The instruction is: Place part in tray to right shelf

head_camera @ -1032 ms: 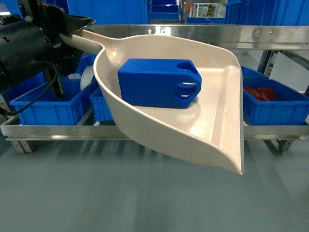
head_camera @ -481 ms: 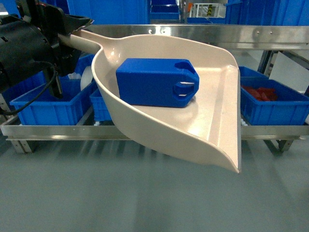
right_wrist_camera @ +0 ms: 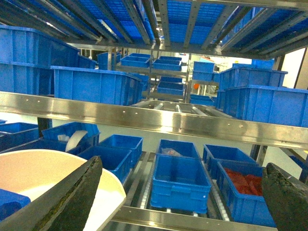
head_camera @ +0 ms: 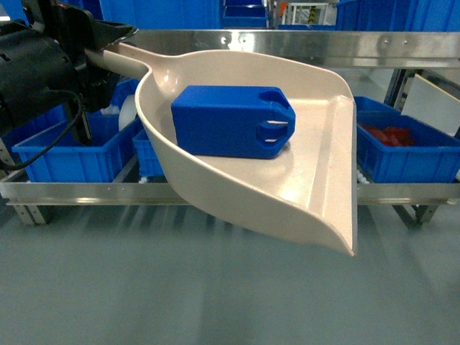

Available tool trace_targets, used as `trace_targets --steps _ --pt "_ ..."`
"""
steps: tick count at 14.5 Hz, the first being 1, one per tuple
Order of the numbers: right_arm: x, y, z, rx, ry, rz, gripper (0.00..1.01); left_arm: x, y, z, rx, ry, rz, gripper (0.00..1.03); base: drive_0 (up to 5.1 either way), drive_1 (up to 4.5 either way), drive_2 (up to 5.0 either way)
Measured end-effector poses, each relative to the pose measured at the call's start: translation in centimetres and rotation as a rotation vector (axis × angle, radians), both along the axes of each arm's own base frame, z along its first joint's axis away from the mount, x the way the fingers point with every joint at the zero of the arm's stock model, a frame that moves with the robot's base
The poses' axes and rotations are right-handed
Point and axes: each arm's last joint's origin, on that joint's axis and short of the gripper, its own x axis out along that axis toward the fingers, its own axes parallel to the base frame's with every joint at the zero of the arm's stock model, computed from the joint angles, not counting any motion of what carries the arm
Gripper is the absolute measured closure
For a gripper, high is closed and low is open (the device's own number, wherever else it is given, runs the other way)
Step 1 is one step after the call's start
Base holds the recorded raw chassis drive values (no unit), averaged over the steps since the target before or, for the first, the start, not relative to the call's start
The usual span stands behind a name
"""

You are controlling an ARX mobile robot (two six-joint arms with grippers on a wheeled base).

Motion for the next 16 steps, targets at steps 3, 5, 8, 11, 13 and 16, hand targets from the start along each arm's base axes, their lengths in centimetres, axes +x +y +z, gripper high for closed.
trace_targets --steps 3,5,8,11,13,16 --pt "0.00 0.00 -0.01 0.000 0.001 0.000 0.03 0.00 0.00 -0.03 0.001 0.003 0.000 0.91 0.0 0.00 0.0" --pt "0.00 0.00 -0.01 0.000 0.001 0.000 0.03 0.01 0.00 -0.04 0.000 0.004 0.000 0.91 0.0 0.00 0.0" --pt "0.00 0.00 -0.01 0.000 0.001 0.000 0.03 0.01 0.00 -0.03 0.001 0.003 0.000 0.91 0.0 0.00 0.0" --pt "0.00 0.00 -0.01 0.000 0.001 0.000 0.03 0.00 0.00 -0.03 0.001 0.003 -0.001 0.91 0.0 0.00 0.0" --pt "0.00 0.00 -0.02 -0.001 0.002 0.000 0.03 0.00 0.00 -0.03 0.001 0.003 0.000 0.91 0.0 0.00 0.0" --pt "0.00 0.00 -0.01 0.000 0.001 0.000 0.03 0.00 0.00 -0.03 0.001 0.003 -0.001 0.91 0.0 0.00 0.0"
